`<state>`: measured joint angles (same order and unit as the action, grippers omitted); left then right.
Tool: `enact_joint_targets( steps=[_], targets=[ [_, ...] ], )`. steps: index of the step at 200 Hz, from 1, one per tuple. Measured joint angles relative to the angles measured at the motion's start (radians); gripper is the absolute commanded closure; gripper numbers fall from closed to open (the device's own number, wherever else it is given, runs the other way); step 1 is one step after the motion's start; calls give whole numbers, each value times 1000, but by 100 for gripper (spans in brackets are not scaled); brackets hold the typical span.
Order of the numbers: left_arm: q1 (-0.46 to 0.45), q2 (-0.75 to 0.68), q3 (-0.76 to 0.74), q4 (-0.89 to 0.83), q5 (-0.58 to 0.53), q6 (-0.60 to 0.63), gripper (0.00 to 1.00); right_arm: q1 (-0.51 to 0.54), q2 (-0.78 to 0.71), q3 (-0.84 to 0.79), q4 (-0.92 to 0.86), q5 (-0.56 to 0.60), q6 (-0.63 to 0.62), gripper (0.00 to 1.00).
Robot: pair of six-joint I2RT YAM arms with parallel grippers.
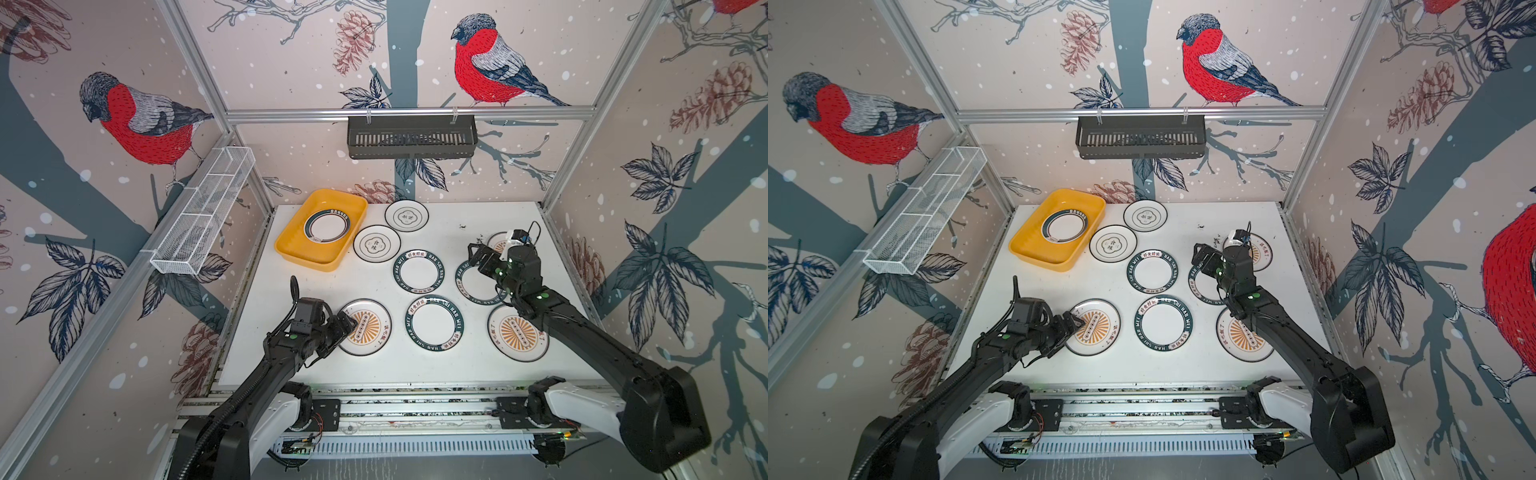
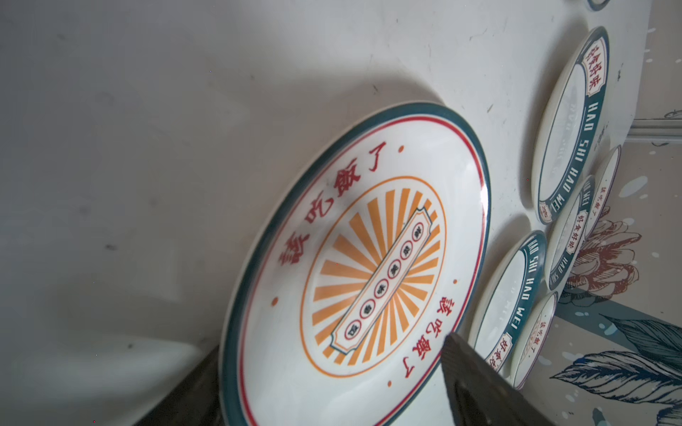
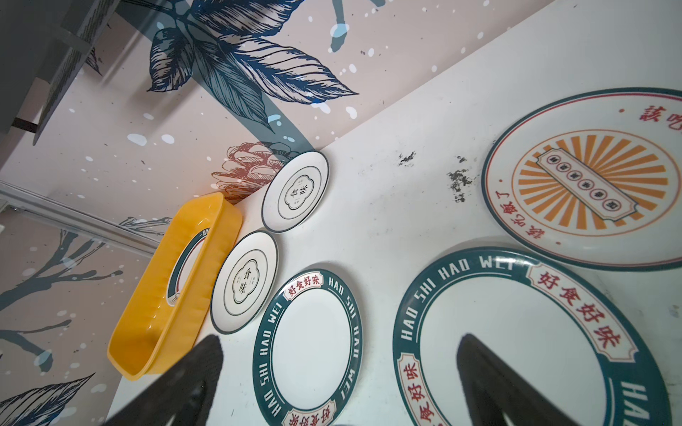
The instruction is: Place the plates into the plastic bin on the countertop
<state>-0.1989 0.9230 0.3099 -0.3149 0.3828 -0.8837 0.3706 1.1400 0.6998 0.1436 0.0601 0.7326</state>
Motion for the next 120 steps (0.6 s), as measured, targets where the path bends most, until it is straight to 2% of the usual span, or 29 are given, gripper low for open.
enact_joint_targets(
  steps=[54, 91, 120],
  targets=[
    [0, -53, -31, -13, 6, -9, 35, 42, -30, 2, -2, 23, -2, 0],
    [0, -68, -69, 15, 9, -41, 57, 61, -48, 3, -8, 37, -2, 0],
    [0, -93, -107, 50, 11, -87, 69, 64, -60, 3, -14, 54, -2, 0]
  ],
)
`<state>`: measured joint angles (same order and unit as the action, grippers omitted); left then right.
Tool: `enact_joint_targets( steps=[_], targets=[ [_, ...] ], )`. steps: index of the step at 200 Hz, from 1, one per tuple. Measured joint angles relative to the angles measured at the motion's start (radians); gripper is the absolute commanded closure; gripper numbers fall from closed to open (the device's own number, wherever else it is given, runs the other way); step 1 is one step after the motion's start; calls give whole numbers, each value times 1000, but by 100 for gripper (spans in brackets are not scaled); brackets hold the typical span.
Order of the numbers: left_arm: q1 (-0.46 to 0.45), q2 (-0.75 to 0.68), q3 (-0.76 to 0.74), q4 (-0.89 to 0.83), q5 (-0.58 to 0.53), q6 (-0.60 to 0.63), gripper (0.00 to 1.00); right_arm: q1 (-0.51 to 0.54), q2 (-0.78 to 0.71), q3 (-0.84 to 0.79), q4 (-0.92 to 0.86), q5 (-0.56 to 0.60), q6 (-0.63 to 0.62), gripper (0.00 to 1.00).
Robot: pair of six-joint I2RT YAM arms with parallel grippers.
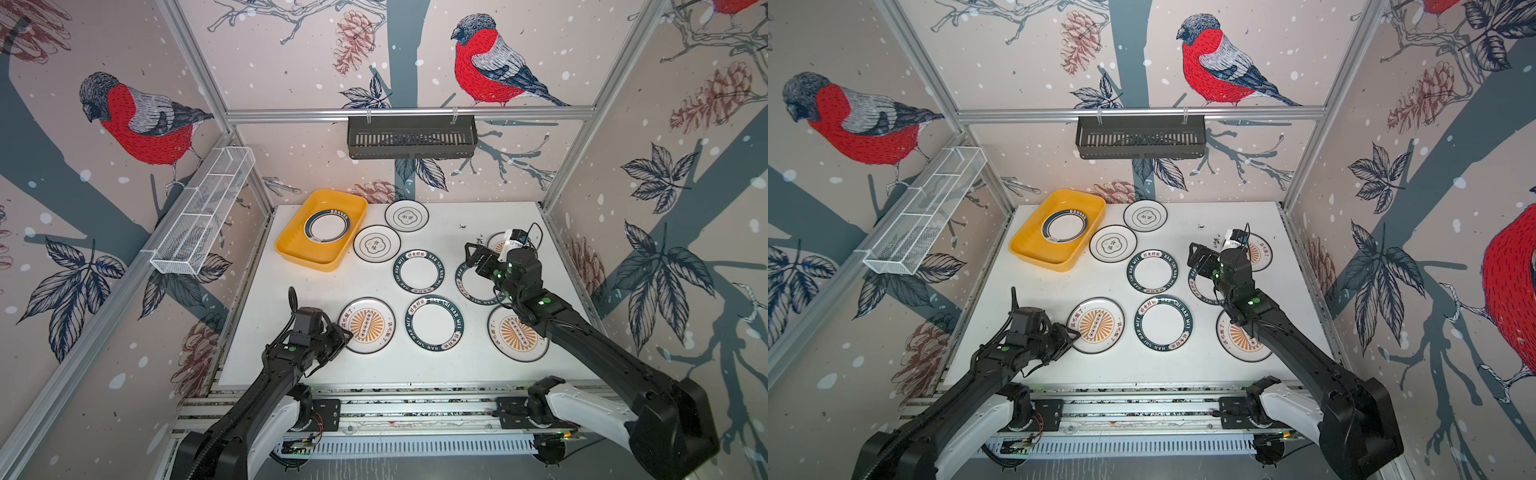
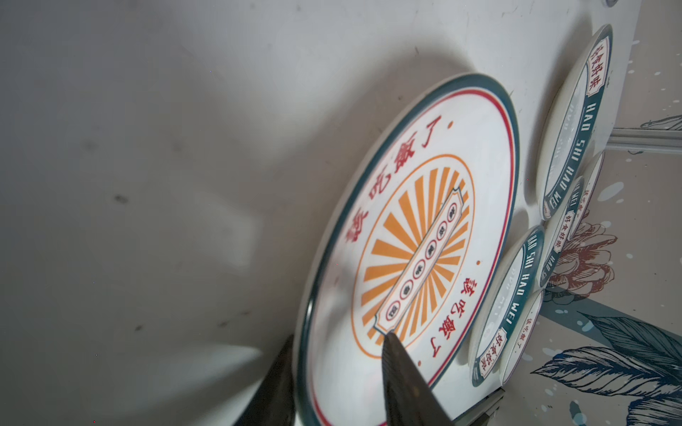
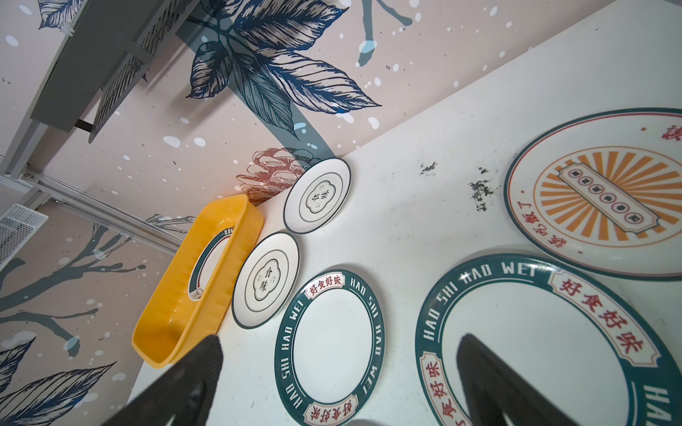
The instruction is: Place the plates into the plastic bin on the countertop
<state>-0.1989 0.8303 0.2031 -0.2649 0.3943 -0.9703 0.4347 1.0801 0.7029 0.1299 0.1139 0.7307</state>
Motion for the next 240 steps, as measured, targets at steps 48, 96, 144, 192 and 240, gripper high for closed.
enact_joint_targets(
  steps=[48, 96, 144, 192, 240],
  targets=[
    [0, -74, -57, 28, -5, -93, 93, 1, 2, 0, -1, 10, 0, 0],
    [-2, -161, -58, 53, 5, -175, 100, 1, 13, 6, 0, 10, -1, 0],
    [-2, -161, 49, -65, -68, -172, 100, 0, 14, 7, 0, -2, -2, 0],
    [-2, -142, 177, -130, -107, -120, 100, -4, 3, 6, 0, -28, -31, 0],
    [-2, -108, 274, -151, -126, -64, 100, -37, -11, 7, -3, -57, -76, 0]
  ],
)
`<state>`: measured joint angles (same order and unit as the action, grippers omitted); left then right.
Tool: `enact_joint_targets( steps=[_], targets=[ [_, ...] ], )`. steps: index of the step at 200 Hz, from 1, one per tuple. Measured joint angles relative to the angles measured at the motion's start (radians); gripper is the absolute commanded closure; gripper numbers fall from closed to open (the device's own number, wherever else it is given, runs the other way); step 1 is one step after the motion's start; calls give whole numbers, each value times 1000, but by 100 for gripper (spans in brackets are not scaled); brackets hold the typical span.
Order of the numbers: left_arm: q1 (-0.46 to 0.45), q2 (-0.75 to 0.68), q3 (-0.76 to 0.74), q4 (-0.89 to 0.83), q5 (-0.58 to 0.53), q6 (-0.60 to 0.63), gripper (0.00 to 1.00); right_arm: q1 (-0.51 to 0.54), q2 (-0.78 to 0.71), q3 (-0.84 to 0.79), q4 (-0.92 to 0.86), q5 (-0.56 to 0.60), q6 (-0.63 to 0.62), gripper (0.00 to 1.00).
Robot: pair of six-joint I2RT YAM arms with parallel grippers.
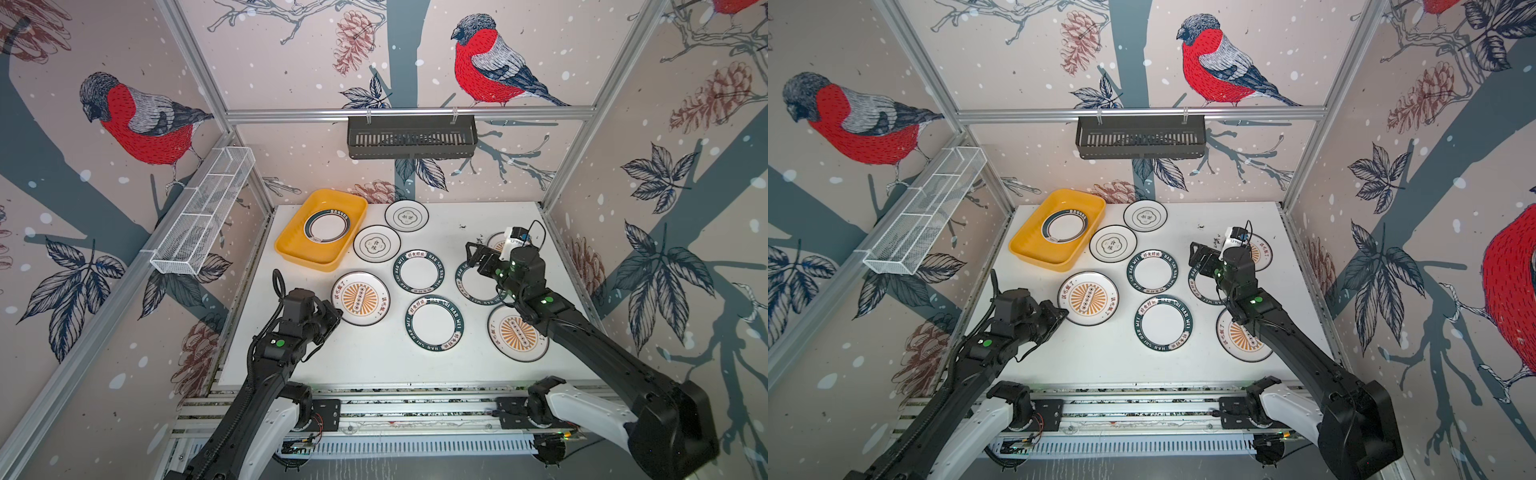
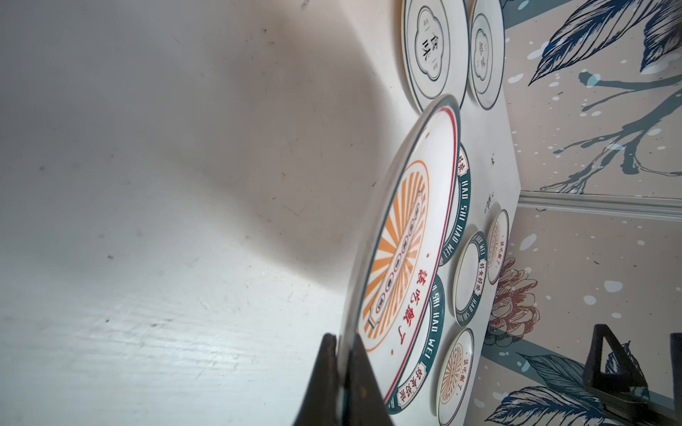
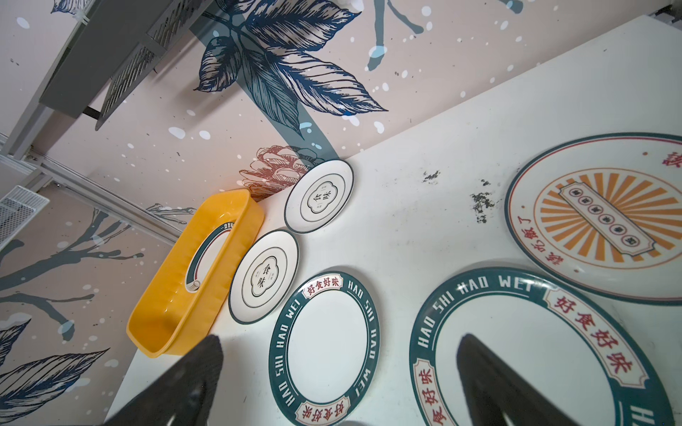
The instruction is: Place the plates into the plastic bin on the countertop
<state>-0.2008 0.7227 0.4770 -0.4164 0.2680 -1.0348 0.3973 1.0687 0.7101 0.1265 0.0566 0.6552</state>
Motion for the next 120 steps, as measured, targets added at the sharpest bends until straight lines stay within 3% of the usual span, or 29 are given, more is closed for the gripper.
enact_joint_targets(
  steps=[56, 120],
  targets=[
    [0, 68, 89, 35, 14, 40, 100, -21, -23, -14, -13, -23, -8, 0],
    [13, 204, 125, 228, 28, 47, 100, -24, 1, -1, -20, -29, -7, 0]
  ],
)
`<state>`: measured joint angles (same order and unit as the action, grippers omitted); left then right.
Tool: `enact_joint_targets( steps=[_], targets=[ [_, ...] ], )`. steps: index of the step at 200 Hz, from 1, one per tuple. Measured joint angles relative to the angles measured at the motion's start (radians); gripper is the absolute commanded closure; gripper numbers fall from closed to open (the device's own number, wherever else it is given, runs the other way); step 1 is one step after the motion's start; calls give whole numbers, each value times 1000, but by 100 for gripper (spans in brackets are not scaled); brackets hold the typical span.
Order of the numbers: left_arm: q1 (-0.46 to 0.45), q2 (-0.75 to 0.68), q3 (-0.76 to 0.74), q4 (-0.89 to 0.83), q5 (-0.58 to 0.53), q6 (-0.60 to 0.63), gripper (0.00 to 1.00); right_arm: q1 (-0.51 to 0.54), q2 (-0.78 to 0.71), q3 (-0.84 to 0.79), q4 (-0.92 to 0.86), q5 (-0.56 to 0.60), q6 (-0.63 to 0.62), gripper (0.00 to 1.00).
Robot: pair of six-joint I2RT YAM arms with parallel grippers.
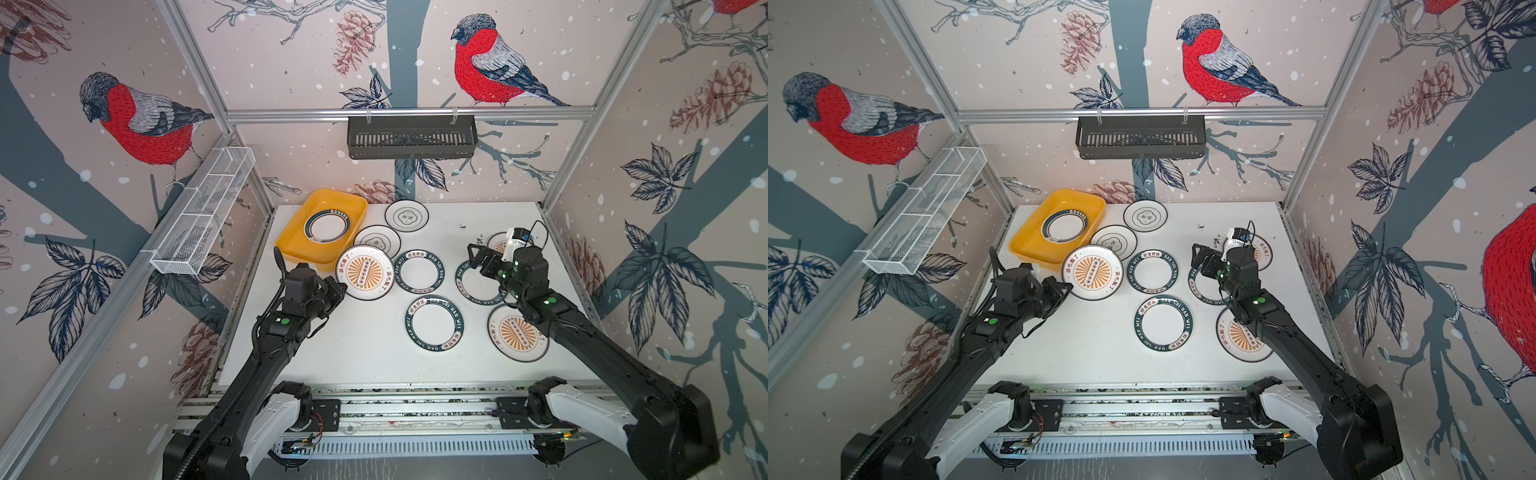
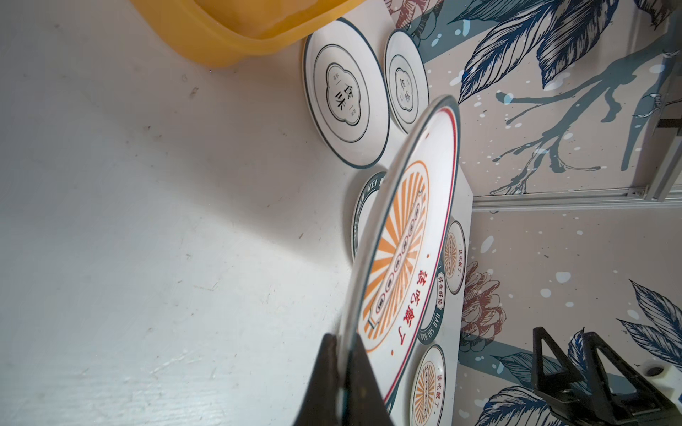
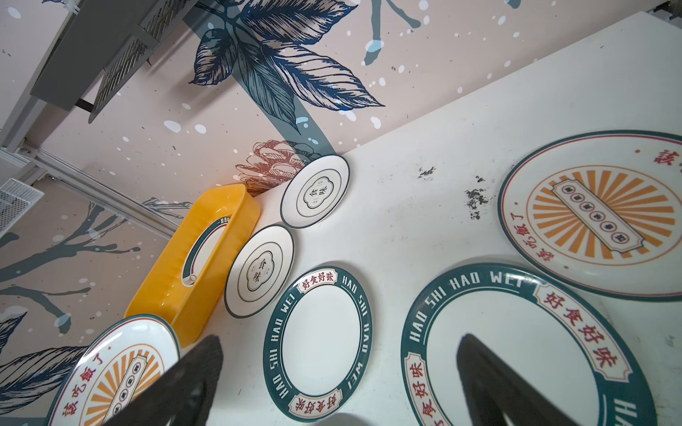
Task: Place the plates into the plastic bin on the countertop
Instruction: 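Carry the orange sunburst plate upright to the yellow bin with the left gripper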
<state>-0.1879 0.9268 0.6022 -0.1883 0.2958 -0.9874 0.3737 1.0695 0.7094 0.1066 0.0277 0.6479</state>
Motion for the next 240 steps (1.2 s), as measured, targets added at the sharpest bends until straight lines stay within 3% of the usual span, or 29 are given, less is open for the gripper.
enact_joint_targets(
  steps=[67, 143, 187, 240],
  targets=[
    [140, 136, 101, 146, 45, 29, 100, 0, 29, 10, 2, -8, 1, 0],
    [278, 399, 243, 226, 90, 96, 100, 6, 10, -10, 28, -54, 0, 0],
    [371, 579, 298, 347, 146, 17, 100, 10, -48, -26, 28, -31, 1, 0],
    [388, 822, 493, 417, 185, -16, 100, 29, -97, -29, 4, 27, 4, 0]
  ],
)
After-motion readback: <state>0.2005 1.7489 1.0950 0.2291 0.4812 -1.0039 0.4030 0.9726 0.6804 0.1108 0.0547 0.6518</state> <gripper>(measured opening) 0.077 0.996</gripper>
